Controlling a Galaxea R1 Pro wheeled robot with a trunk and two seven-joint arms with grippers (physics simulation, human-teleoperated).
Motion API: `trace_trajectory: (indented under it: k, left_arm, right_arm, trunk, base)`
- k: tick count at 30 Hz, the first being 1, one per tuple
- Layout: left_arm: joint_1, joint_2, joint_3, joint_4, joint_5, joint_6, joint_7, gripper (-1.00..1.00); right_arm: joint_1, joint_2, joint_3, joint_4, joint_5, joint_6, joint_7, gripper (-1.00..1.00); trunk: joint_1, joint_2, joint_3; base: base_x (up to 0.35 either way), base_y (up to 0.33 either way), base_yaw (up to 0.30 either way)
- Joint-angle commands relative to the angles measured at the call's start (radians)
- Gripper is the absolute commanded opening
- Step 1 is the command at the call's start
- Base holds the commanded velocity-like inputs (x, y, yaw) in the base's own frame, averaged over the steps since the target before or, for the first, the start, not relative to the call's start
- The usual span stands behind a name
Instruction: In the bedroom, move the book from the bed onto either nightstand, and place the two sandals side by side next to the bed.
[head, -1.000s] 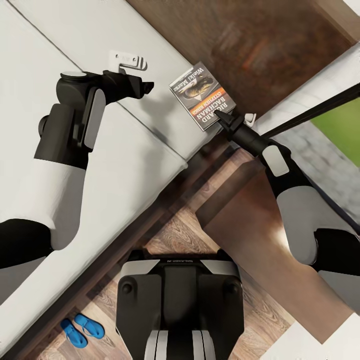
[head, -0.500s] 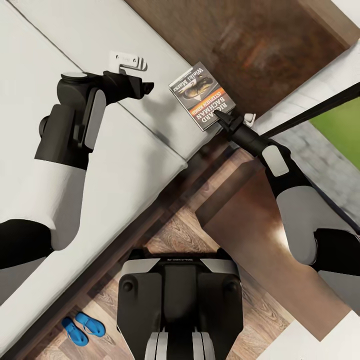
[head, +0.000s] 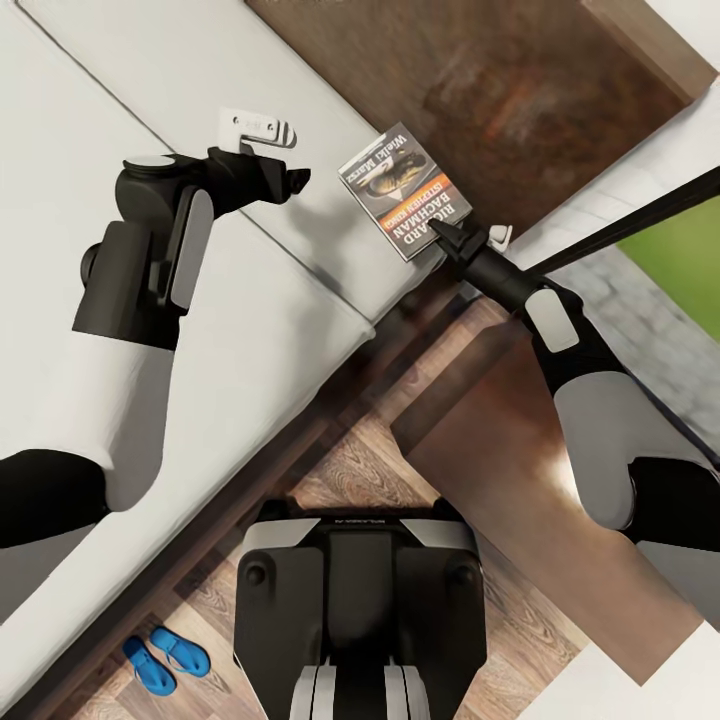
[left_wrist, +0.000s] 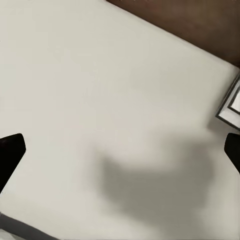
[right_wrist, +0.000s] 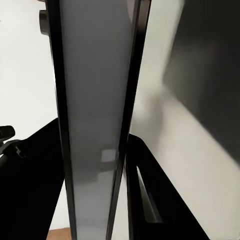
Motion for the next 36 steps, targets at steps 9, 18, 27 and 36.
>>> trace_trajectory:
  k: [9, 18, 27, 36]
  left_arm:
    - [0.016, 0.000, 0.000, -0.007, 0.003, 0.005, -0.001, 1.00]
    - [0.017, 0.001, 0.000, -0.011, 0.003, 0.006, -0.001, 1.00]
    - [0.026, 0.000, 0.000, -0.026, 0.003, 0.004, 0.002, 1.00]
    - [0.059, 0.007, 0.007, -0.048, -0.004, 0.010, 0.005, 1.00]
  right_arm:
    - [0.000, 0.000, -0.001, -0.002, -0.003, 0.006, -0.002, -1.00]
    - [0.000, 0.000, 0.000, -0.006, 0.025, 0.008, -0.001, -1.00]
    - [0.000, 0.000, -0.001, -0.005, 0.028, 0.007, -0.002, -1.00]
    - [0.000, 0.000, 0.001, -0.006, 0.034, 0.006, -0.002, -1.00]
  trunk:
    - [0.000, -0.001, 0.000]
    - [0.000, -0.001, 0.000]
    - [0.000, -0.001, 0.000]
    - [0.000, -0.001, 0.000]
  base:
    - [-0.030, -0.013, 0.000]
    - [-0.250, -0.143, 0.000]
    - [-0.063, -0.040, 0.000]
    - [-0.003, -0.002, 0.081]
